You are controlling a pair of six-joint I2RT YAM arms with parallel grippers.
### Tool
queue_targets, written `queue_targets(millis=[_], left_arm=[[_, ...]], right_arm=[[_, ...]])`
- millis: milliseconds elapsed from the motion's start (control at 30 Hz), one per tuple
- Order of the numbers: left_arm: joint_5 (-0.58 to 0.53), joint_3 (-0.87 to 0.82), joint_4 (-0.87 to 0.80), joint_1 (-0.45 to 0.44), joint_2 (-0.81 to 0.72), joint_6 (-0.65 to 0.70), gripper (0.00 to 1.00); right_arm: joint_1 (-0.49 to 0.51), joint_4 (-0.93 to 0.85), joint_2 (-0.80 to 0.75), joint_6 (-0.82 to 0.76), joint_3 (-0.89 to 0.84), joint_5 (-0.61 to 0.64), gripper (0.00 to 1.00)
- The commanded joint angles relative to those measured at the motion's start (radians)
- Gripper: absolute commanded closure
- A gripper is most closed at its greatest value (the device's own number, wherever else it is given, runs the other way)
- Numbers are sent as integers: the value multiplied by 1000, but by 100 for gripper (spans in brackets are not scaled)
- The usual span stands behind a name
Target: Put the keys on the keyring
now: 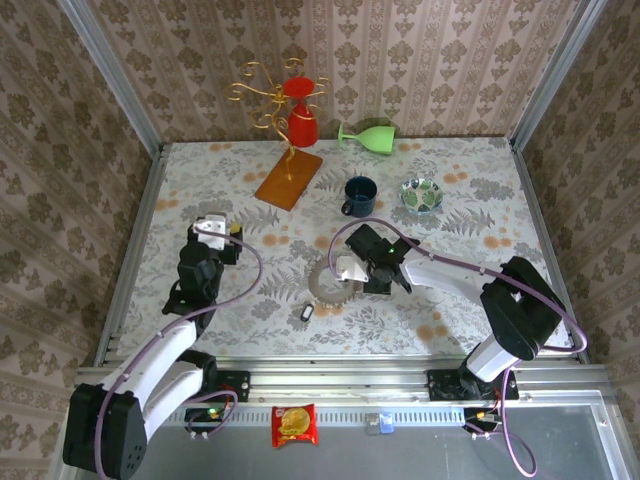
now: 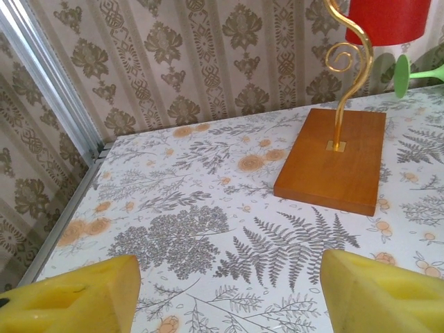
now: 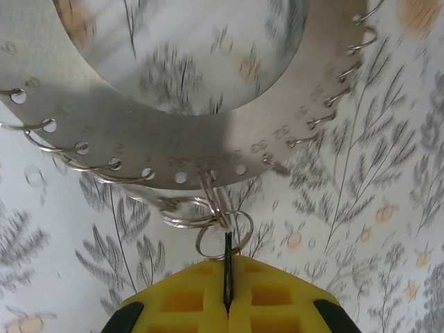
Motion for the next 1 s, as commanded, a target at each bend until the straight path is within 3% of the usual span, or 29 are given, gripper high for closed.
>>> queue_targets(millis=[0, 67, 233, 333, 400, 467, 533, 633, 733, 833, 967], left_arm=[[11, 35, -52, 28, 1, 27, 27], [20, 36, -65, 44, 7, 25, 25], [25, 47, -66, 72, 41, 21, 11], [24, 51, -52, 91, 64, 25, 0], [31, 49, -34, 109, 78, 22, 0], [47, 45, -15, 135, 97, 17, 0], [58, 38, 2, 159, 116, 11, 0], [86, 23, 54, 187, 152, -3, 0], [89, 7, 127, 202, 201, -8, 0], [93, -16, 231, 220, 253, -10, 0], [116, -29, 329, 247, 329, -13, 0]], right_arm=[[-19, -56, 4, -57, -33, 104, 100], [-31, -56, 0, -62, -46, 124, 93], [-100, -45, -68, -21, -59, 114, 61], [-184, -15, -142, 63, -59, 71, 56], [-262, 67, -226, 175, -63, -16, 55], [-365, 202, -323, 346, -104, -183, 55], [-457, 400, -407, 511, -192, -270, 50], [-526, 714, -439, 646, -339, -198, 43], [-573, 975, -380, 696, -455, -110, 42], [-605, 1252, -284, 692, -572, -103, 41], [-639, 1433, -186, 714, -635, -147, 40]])
